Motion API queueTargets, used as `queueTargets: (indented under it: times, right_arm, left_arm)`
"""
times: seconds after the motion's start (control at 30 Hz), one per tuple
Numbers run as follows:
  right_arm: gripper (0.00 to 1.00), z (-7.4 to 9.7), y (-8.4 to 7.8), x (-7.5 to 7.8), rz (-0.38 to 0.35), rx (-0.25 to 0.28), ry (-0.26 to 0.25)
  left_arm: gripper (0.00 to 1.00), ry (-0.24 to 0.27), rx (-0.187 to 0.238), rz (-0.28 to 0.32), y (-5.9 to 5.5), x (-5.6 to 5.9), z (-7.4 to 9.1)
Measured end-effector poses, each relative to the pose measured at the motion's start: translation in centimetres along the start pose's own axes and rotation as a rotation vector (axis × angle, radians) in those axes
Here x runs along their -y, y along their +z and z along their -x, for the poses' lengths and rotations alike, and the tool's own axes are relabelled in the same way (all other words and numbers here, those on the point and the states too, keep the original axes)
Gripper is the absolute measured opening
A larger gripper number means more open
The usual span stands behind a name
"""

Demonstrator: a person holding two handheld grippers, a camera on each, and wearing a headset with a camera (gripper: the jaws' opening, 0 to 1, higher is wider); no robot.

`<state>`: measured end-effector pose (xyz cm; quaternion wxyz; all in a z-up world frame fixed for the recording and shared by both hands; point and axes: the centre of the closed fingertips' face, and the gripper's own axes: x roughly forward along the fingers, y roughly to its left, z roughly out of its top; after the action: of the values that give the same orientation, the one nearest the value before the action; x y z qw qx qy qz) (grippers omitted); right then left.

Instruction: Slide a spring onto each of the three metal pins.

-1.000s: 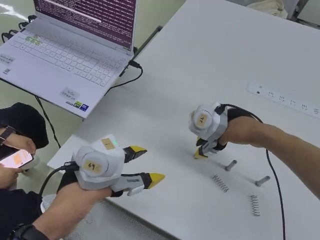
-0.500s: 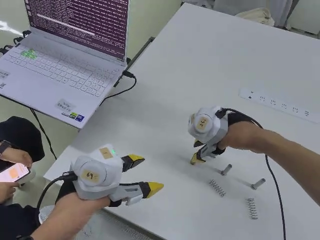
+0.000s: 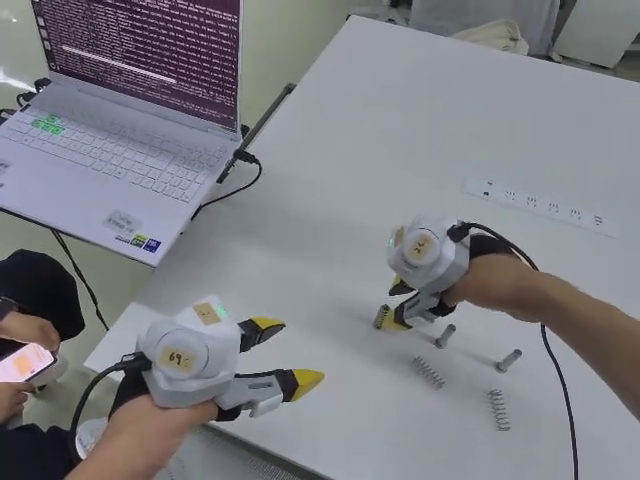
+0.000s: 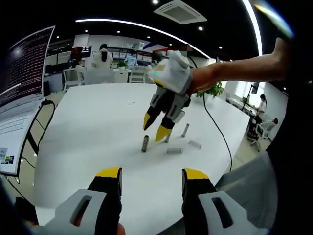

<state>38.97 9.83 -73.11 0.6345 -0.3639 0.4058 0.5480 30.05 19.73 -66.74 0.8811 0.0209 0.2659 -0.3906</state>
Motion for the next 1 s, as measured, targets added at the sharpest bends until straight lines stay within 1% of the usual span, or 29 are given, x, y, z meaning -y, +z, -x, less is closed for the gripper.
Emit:
queueTargets:
  times: [0.23, 0.3, 0.37, 0.4, 0.47, 0.5, 0.53, 0.6, 0.63, 0.8, 0.87, 0.9, 1.0]
  right_arm:
    - [0.29, 0.6, -0.3, -0.2, -0.072, 0.064, -0.041]
    - [0.29, 0.8, -0.3, 0.0, -0.094, 0.086, -0.063]
    - [0.29, 1.2, -0.3, 0.1, -0.120, 0.113, -0.076]
    - [0.30, 1.4, -0.2, 0.2, -0.142, 0.136, -0.092]
    - [0.30, 1.7, -0.3, 0.4, -0.169, 0.162, -0.111]
    - [0.30, 1.8, -0.3, 0.4, -0.173, 0.168, -0.112]
    - [0.30, 2.0, -0.3, 0.3, -0.190, 0.190, -0.118]
    - [0.31, 2.3, -0.4, 0.3, -0.221, 0.217, -0.126]
    - [0.31, 2.4, -0.4, 0.3, -0.224, 0.221, -0.128]
    - [0.32, 3.2, -1.1, 0.1, -0.288, 0.271, -0.152]
    - [0.32, 3.4, -1.2, 0.1, -0.300, 0.281, -0.157]
    - [0.33, 3.6, -1.4, -0.2, -0.317, 0.289, -0.158]
    - [0.36, 4.1, -1.6, -0.5, -0.339, 0.311, -0.173]
  left_arm:
    - [0.43, -0.002, 0.000, -0.002, 0.1, 0.2, 0.0]
    - [0.43, -0.003, -0.001, -0.003, 0.2, 0.3, 0.0]
    - [0.43, -0.003, -0.001, -0.004, 0.2, 0.2, -0.1]
    - [0.43, -0.004, 0.000, -0.004, 0.2, 0.2, -0.1]
    - [0.43, -0.003, 0.000, -0.004, 0.3, 0.3, -0.1]
    - [0.43, -0.003, 0.000, -0.005, 0.3, 0.2, -0.1]
    - [0.43, -0.004, 0.001, -0.004, 0.4, 0.2, -0.1]
    - [0.43, -0.006, 0.000, -0.007, 0.4, 0.3, -0.2]
    - [0.43, -0.006, -0.001, -0.007, 0.5, 0.3, -0.2]
    - [0.43, -0.011, -0.001, -0.011, 0.6, 0.3, -0.4]
    - [0.43, -0.011, 0.000, -0.010, 0.7, 0.3, -0.4]
    - [0.43, -0.012, 0.002, -0.009, 0.8, 0.3, -0.5]
    - [0.44, -0.016, 0.003, -0.011, 0.9, 0.4, -0.6]
